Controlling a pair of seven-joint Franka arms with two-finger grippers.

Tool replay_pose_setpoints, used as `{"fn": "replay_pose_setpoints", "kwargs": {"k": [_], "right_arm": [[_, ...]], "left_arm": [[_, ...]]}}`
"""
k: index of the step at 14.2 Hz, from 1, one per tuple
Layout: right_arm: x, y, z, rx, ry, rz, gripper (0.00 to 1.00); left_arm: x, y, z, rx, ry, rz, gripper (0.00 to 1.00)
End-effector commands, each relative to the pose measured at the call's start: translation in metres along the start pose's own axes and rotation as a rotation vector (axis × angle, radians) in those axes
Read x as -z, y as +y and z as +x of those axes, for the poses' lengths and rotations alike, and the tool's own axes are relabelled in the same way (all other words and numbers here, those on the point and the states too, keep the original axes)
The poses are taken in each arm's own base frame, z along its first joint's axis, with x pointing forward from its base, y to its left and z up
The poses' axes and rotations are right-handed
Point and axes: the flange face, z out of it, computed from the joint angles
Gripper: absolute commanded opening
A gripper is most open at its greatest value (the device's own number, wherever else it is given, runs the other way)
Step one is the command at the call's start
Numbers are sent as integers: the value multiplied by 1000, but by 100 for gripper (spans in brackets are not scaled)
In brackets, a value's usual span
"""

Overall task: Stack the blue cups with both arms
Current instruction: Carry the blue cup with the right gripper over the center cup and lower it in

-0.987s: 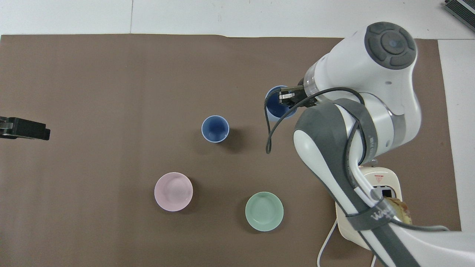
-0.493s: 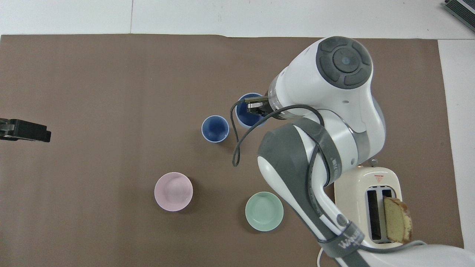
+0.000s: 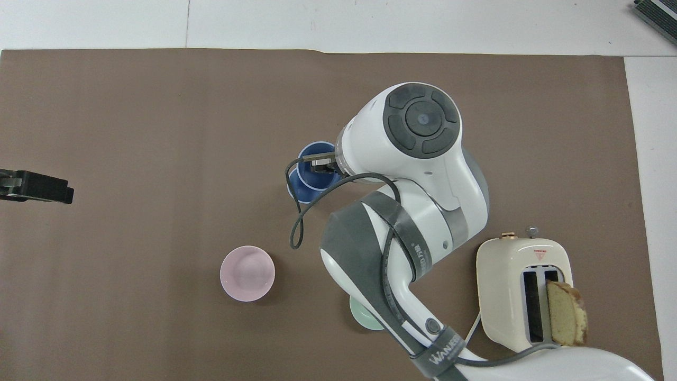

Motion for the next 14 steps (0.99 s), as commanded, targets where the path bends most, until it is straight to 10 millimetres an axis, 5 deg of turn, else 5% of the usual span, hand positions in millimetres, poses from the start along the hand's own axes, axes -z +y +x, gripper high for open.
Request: {"fn": "replay_pose_setpoints", "kwargs": {"k": [1, 14], "right_arm": [[-2, -3, 1, -14, 1, 3, 0], [-45, -19, -4, 11, -24, -5, 0]], "left_arm": [[-4, -1, -3, 17, 6, -12, 100], [-6, 1, -6, 14, 0, -11, 100]]}}
